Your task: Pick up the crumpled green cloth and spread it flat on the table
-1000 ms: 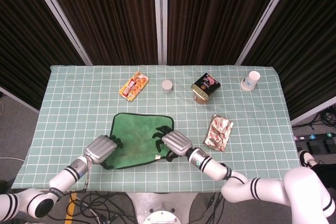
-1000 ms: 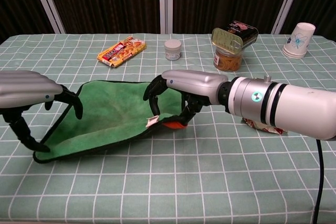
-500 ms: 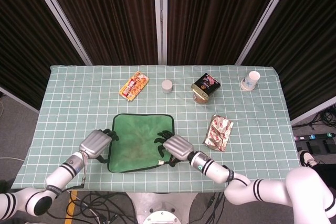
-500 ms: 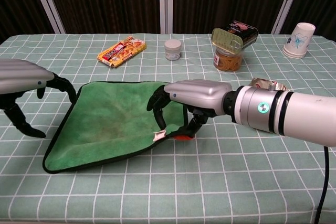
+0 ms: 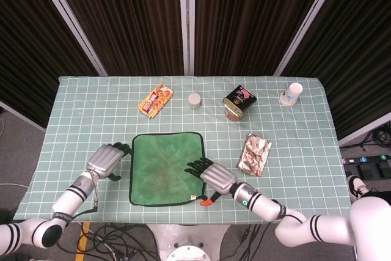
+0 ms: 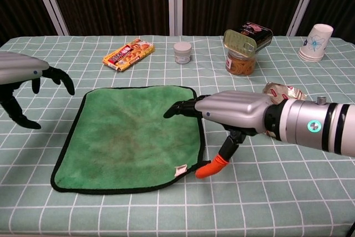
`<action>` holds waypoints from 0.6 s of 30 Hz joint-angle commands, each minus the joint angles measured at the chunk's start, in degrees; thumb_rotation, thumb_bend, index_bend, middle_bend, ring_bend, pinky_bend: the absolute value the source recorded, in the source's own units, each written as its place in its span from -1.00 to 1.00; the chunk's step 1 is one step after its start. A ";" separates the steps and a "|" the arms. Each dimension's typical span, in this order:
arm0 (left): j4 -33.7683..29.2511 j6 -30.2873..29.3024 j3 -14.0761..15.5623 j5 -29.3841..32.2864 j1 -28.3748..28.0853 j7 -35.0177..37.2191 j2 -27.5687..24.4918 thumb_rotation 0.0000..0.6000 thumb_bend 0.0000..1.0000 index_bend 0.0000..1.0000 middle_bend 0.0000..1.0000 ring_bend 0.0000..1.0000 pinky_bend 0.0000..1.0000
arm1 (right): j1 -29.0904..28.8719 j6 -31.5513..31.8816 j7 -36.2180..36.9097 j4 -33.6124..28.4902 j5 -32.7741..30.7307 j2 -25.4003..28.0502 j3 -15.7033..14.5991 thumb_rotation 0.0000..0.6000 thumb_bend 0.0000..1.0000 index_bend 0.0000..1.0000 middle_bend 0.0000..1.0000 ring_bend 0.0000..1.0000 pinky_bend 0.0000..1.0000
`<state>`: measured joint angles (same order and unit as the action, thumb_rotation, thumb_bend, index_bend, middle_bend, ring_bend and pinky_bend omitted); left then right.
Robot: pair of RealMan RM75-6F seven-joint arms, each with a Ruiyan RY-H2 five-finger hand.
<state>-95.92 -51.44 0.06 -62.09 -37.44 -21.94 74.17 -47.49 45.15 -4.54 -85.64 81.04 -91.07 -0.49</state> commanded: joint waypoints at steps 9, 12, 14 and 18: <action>0.82 -5.74 -3.48 4.49 3.42 4.41 -0.41 1.00 -1.00 -0.50 -0.55 -0.63 -0.31 | 2.24 3.45 0.58 2.05 -5.21 -3.09 4.86 0.99 -1.00 -0.83 -1.00 -1.00 -1.00; -0.17 -6.54 -2.95 4.24 4.32 4.42 -1.13 1.00 -1.00 -0.50 -0.55 -0.63 -0.31 | 2.00 2.64 4.28 0.75 -5.28 -2.41 6.10 0.92 -1.00 -0.83 -1.00 -1.00 -1.00; -0.51 -6.81 -2.74 4.08 4.72 4.47 -1.43 1.00 -1.00 -0.50 -0.55 -0.63 -0.31 | 2.05 2.94 5.27 0.43 -5.09 -1.84 6.68 0.90 -1.00 -0.83 -1.00 -1.00 -1.00; -0.72 -6.89 -2.69 3.92 5.15 4.79 -1.59 1.00 -1.00 -0.50 -0.55 -0.63 -0.31 | 1.56 2.39 4.13 2.17 -5.38 -3.11 6.82 0.84 -1.00 -0.83 -1.00 -1.00 -1.00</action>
<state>-96.61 -58.34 -2.62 -58.17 -32.32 -17.19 72.58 -45.58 48.18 0.26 -84.21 76.01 -93.49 6.06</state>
